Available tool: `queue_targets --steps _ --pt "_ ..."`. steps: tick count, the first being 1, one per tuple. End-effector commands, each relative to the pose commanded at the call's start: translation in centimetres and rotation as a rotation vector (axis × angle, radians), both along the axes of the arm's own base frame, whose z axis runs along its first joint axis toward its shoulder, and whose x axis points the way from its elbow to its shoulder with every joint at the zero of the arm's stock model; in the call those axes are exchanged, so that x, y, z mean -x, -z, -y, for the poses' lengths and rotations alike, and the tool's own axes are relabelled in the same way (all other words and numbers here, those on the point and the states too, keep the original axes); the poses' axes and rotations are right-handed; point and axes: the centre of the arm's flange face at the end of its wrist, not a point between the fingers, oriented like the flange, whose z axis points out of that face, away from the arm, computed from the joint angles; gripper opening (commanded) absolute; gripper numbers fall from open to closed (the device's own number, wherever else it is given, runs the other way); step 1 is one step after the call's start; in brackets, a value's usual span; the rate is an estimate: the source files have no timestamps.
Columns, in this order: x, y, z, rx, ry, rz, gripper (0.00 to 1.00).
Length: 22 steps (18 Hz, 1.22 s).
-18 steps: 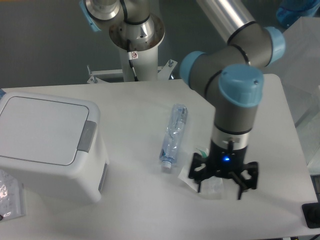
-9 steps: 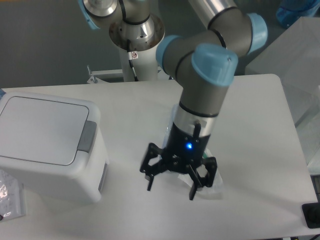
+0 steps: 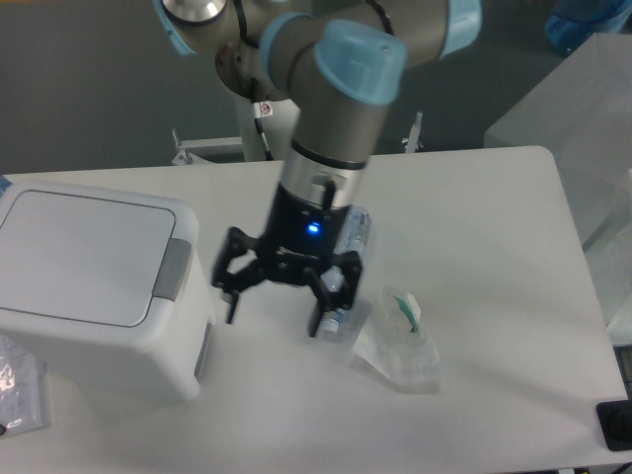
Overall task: Open the trash can
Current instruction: 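Swing the open gripper over to the trash can lid edge, then push the gripper against the lid edge to flip the lid open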
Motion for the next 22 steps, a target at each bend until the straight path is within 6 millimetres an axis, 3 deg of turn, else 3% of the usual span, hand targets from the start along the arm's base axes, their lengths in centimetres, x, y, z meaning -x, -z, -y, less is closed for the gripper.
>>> queue_targets --steps 5,12,22 --pt "-2.6 0.9 1.9 0.024 0.011 0.006 1.00" --pt "-2.4 2.1 1.5 0.035 0.010 0.020 1.00" --pt "-2.4 2.0 1.5 0.035 0.006 0.020 1.00"
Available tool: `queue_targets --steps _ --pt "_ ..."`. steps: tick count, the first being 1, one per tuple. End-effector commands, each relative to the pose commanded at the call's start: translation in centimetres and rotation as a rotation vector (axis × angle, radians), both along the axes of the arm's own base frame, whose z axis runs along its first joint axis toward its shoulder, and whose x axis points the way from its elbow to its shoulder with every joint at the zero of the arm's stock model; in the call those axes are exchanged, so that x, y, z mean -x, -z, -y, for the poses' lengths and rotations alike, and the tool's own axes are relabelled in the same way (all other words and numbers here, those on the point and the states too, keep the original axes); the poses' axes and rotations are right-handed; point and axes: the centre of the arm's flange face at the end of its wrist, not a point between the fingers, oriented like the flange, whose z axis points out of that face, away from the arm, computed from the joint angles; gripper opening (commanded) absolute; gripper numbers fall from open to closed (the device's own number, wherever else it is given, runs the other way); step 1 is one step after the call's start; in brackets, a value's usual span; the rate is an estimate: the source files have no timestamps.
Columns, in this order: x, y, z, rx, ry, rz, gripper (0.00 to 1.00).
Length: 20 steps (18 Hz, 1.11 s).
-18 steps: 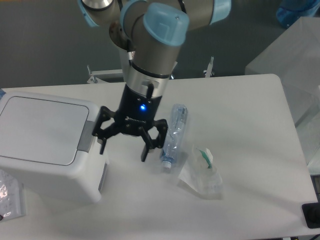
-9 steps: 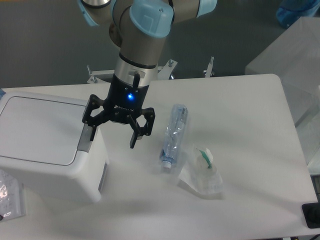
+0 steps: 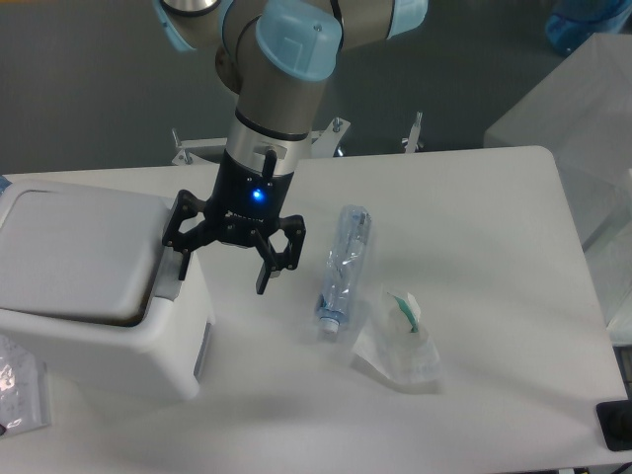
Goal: Open the trash can
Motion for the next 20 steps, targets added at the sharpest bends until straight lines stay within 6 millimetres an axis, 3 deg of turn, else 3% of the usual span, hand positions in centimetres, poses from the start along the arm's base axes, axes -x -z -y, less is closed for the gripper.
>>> queue_targets --steps 6,9,11,14,17,20 --pt "0.3 -2.0 -0.2 -0.031 -0.001 -0.024 1.00" --pt "1.5 -3.1 -0.4 -0.045 -0.006 -0.054 1.00" --pt "3.4 -3.3 -0.5 -0.042 -0.020 -0.080 1.00" --pt "7.5 -3.7 1.6 -0.047 -0.008 -0.155 1.00" --pt "11.5 -2.4 4.3 -0.030 0.005 -0.203 1.00" --pt "13.3 -1.1 4.6 -0.014 0.035 -0.227 1.00"
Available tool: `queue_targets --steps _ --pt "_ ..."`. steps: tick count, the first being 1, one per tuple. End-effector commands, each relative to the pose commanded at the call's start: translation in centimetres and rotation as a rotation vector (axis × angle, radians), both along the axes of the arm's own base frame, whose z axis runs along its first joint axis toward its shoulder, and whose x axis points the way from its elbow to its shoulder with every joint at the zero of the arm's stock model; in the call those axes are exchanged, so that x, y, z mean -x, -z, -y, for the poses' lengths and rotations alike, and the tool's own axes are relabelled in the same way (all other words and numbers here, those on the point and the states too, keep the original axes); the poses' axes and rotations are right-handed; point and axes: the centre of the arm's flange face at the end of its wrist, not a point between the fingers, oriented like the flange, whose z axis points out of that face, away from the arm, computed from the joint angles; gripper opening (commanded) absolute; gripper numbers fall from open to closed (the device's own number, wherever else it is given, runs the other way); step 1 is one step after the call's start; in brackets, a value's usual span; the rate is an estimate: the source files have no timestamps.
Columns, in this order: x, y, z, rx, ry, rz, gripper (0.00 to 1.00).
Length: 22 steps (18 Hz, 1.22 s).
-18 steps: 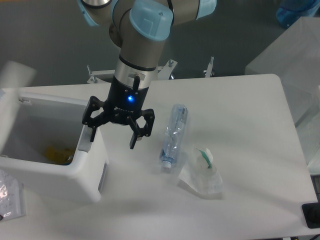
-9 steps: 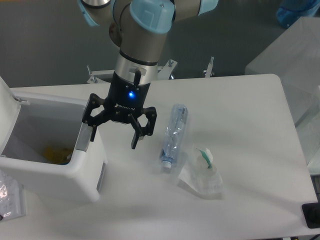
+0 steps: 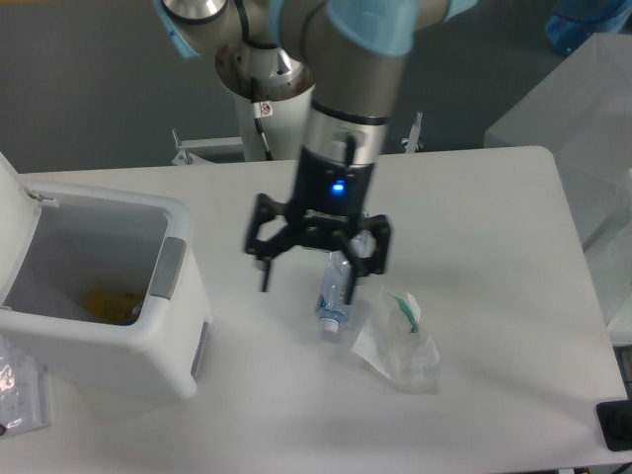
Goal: Open the trash can
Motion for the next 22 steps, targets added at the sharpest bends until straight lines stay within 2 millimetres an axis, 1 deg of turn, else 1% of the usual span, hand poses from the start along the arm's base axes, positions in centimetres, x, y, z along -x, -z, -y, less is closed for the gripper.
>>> queue_targets --steps 1,3,4,5,7,8,9,10,11,12,13,14,15,16,17,19,22 --pt "0.5 0.4 0.0 0.008 0.004 -0.003 1.00" --pt "2.3 1.8 1.1 0.068 -0.006 -0.041 1.00" --pt "2.7 2.1 1.3 0.089 0.006 -0.061 1.00" --pt "3.3 3.0 1.2 0.111 0.023 -0.070 1.00" --pt "4.2 3.8 1.1 0.145 0.069 -0.105 1.00" --pt "5.0 4.5 1.6 0.173 0.085 -0.121 1.00" --pt "5.9 5.0 2.6 0.204 0.098 -0.142 1.00" --pt "6.3 5.4 3.2 0.231 0.126 -0.164 1.00" --pt "7.1 6.2 4.1 0.271 0.169 -0.181 1.00" --pt "8.6 7.7 6.3 0.305 0.179 -0.179 1.00" --pt "9.7 8.3 7.8 0.318 0.189 -0.184 1.00" --pt "10.3 8.5 8.6 0.329 0.214 -0.197 1.00" --pt "10.6 9.0 8.9 0.350 0.246 -0.210 1.00" --pt "11.0 9.9 9.1 0.397 0.273 -0.221 1.00" --pt "11.2 10.4 9.6 0.459 0.289 -0.231 1.00" --pt "11.2 11.4 9.7 0.528 0.304 -0.213 1.00" --pt "11.0 11.7 9.7 0.535 0.323 -0.205 1.00"
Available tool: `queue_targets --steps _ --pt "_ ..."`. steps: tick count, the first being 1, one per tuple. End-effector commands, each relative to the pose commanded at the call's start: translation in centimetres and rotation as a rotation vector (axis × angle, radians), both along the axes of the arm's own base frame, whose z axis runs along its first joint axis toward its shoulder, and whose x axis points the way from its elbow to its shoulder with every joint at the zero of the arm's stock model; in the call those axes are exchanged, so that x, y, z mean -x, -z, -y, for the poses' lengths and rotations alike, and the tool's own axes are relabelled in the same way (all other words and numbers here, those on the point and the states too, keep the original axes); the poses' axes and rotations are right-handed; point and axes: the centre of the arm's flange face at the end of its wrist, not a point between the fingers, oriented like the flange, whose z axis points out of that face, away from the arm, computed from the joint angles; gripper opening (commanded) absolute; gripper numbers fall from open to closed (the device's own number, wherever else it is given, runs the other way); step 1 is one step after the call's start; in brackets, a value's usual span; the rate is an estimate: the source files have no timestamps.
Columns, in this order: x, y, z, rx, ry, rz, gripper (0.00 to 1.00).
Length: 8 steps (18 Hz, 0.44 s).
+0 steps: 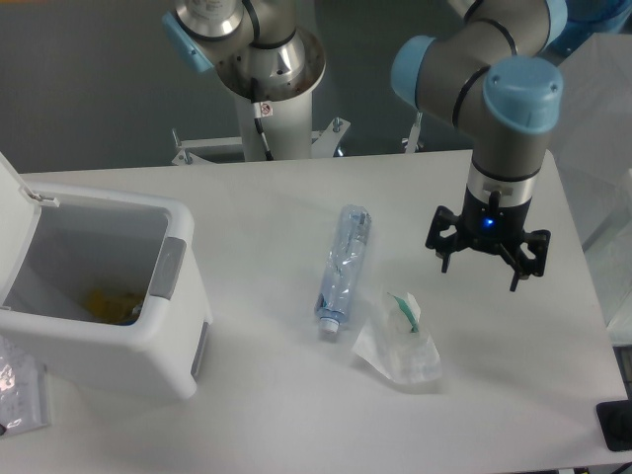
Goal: Open the trash can
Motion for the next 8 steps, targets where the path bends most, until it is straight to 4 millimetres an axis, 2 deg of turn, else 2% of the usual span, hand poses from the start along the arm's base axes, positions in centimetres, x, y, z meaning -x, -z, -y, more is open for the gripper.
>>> queue_targets --steps 8 --pt "-0.8 1.5 -0.3 0.012 0.027 0.019 1.00"
